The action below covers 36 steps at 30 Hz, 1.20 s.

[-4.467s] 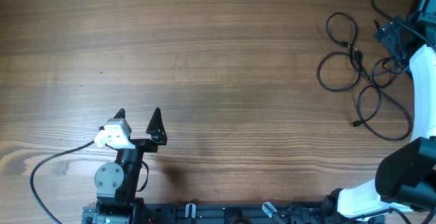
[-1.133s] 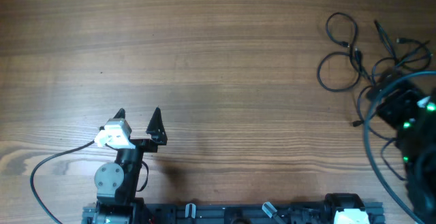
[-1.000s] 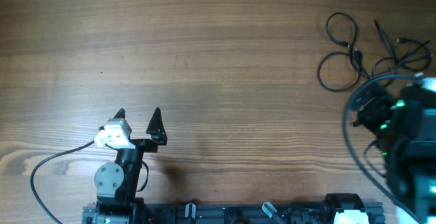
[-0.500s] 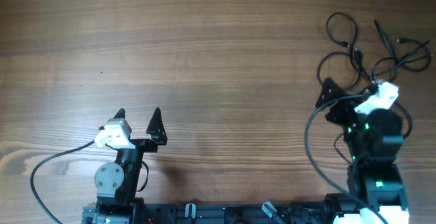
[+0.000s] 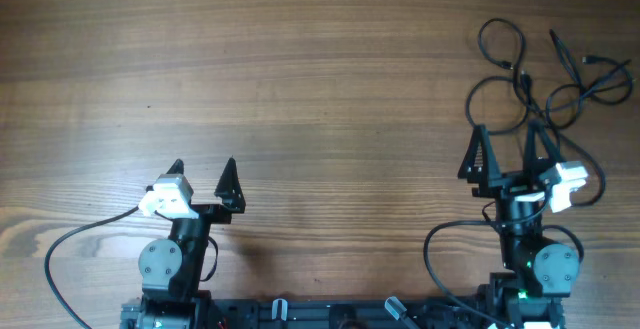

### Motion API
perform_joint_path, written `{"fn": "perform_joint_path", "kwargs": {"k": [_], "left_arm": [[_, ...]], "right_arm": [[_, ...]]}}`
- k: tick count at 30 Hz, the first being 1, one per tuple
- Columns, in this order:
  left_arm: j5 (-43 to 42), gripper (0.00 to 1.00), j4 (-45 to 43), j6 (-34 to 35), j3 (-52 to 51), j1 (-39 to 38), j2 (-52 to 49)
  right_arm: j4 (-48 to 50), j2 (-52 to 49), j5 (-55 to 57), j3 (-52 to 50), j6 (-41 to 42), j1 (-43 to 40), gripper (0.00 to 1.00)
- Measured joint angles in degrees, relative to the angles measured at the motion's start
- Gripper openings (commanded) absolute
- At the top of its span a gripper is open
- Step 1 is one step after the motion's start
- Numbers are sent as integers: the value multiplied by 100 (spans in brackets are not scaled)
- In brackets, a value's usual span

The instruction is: Untangle cables

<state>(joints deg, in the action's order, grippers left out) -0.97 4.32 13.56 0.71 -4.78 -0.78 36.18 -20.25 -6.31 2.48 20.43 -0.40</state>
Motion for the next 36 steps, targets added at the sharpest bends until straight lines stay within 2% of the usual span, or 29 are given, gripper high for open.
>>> {"fn": "perform_joint_path", "kwargs": {"k": [2, 6, 8, 9, 11, 14, 24, 36], "left_arm": [[0, 100, 0, 0, 0, 0, 0], [0, 100, 2, 0, 0, 0, -2], [0, 100, 0, -2, 0, 0, 0], [0, 100, -2, 0, 0, 0, -2], [0, 100, 2, 0, -2, 0, -2], [0, 100, 0, 0, -2, 0, -2], [0, 100, 0, 0, -2, 0, 0], [0, 100, 0, 0, -2, 0, 0]], "right_arm": [[-463, 249, 35, -103, -17, 0, 100], [-2098, 798, 68, -199, -20, 0, 100], [-2505, 942, 79, -212, -22, 0, 100], [-3195, 1202, 114, -214, -22, 0, 100], [-3617, 1556, 166, -214, -111, 0, 100], [-3576, 1895, 227, -212, -415, 46, 100], [-3620, 1926, 275, -212, -1679, 518, 100], [-3620, 1926, 273, -212, -1882, 520, 100]]}}
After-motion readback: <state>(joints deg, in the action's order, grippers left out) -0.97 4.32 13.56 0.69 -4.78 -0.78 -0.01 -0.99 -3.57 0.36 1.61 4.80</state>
